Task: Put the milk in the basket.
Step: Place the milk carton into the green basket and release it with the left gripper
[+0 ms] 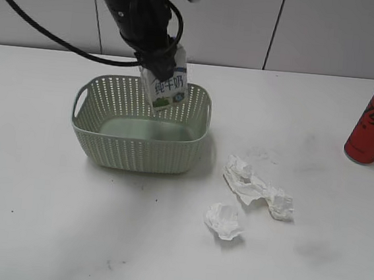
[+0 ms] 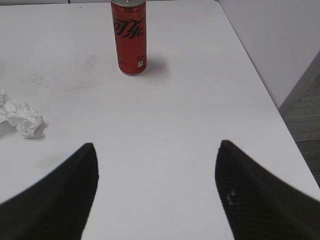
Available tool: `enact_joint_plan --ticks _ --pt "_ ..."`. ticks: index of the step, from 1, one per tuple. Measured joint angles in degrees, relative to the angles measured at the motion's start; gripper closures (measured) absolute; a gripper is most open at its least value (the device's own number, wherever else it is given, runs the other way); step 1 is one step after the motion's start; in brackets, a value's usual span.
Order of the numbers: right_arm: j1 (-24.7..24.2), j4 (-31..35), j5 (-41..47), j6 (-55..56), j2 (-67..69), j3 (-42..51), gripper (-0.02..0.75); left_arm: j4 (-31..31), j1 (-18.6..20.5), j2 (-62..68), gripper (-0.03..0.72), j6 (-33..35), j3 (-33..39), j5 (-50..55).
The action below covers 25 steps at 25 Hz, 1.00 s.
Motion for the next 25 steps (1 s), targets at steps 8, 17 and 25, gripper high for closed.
enact_joint_plan --ticks 8,17,25 --pt "0.0 0.0 0.0 0.0 0.0 0.0 0.155 -3.0 0.0 7.2 0.377 -0.1 0.0 -0.8" --pt "0.0 0.0 0.0 0.0 0.0 0.0 0.155 -3.8 0.0 7.2 0.056 -0.1 -0.2 1.1" --pt "0.0 0.0 0.0 0.0 0.0 0.0 0.155 0.1 2.1 -1.9 0.019 -4.8 -1.9 3.1"
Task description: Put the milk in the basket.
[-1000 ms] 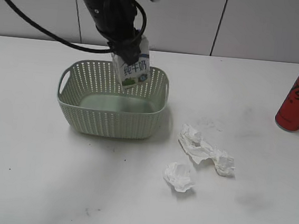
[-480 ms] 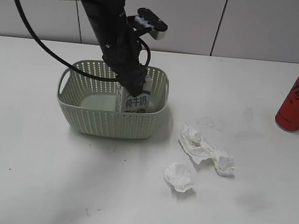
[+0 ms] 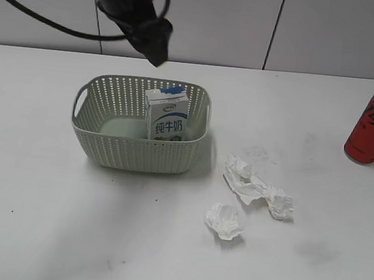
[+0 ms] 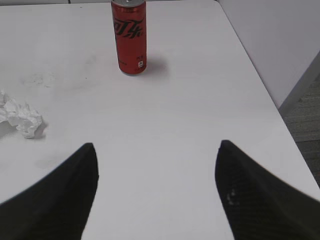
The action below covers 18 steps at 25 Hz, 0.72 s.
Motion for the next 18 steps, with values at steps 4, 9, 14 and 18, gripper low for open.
enact_joint_plan --ticks 4,9,14,18 --pt "0.0 0.0 0.0 0.0 0.0 0.0 0.155 5.9 6.4 -3.6 0.032 -9.3 0.0 5.0" --pt "0.0 0.0 0.0 0.0 0.0 0.0 0.155 7.6 19.2 -5.0 0.06 -22.4 0.9 9.4" --pt "0.0 0.0 0.0 0.0 0.0 0.0 0.155 2.0 29.1 -9.8 0.095 -24.6 7.5 9.7" --pt "0.0 0.0 0.0 0.0 0.0 0.0 0.155 1.5 30.4 -17.2 0.1 -24.5 16.8 9.9"
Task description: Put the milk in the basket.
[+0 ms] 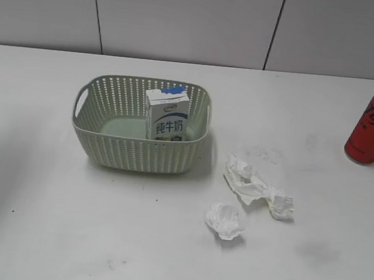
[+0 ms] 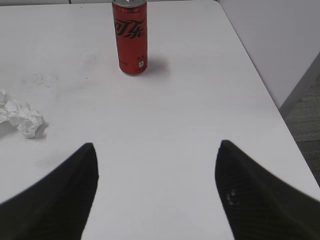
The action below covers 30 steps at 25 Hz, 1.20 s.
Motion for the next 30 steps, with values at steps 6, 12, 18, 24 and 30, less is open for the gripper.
enact_joint_plan --ticks 6,12,18,24,30 --pt "0.0 0.0 0.0 0.0 0.0 0.0 0.155 -0.5 -0.8 -13.4 0.101 0.3 17.3 0.1" --pt "0.0 0.0 0.0 0.0 0.0 0.0 0.155 -0.4 -0.8 -30.0 0.101 0.3 34.5 -0.4" --pt "0.0 0.0 0.0 0.0 0.0 0.0 0.155 -0.3 -0.8 -47.3 0.104 0.3 49.0 -2.0" --pt "0.0 0.0 0.0 0.0 0.0 0.0 0.155 -0.3 -0.8 -65.7 0.109 0.3 58.7 -3.0" --pt "0.0 0.0 0.0 0.0 0.0 0.0 0.155 -0.7 -0.8 -80.0 0.109 0.3 60.9 -5.1"
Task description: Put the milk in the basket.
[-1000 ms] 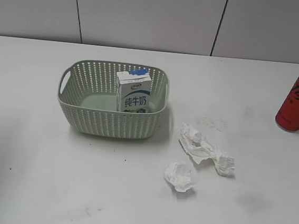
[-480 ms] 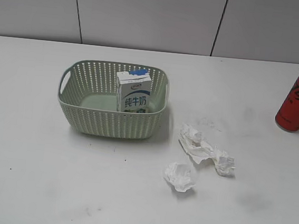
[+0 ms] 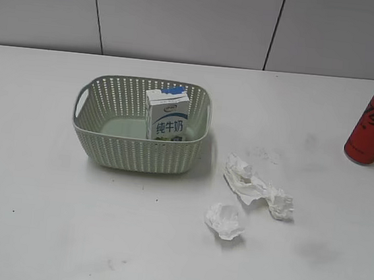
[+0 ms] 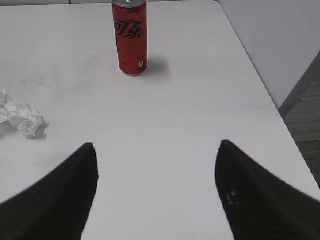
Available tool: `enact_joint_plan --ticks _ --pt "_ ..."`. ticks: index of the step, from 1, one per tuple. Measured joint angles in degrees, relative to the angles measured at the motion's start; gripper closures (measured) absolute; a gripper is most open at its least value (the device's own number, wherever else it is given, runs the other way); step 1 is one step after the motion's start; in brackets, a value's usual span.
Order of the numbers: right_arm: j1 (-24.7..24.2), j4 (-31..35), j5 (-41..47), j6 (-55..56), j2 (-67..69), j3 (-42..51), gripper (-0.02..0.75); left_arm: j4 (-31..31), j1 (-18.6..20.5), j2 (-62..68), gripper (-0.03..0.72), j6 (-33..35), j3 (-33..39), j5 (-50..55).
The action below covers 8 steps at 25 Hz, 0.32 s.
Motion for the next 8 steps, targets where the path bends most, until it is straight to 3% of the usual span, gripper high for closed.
enact_joint_plan --ticks 8 --pt "0.0 0.0 0.0 0.0 0.0 0.0 0.155 -1.2 0.0 -9.6 0.109 0.0 1.1 -1.5"
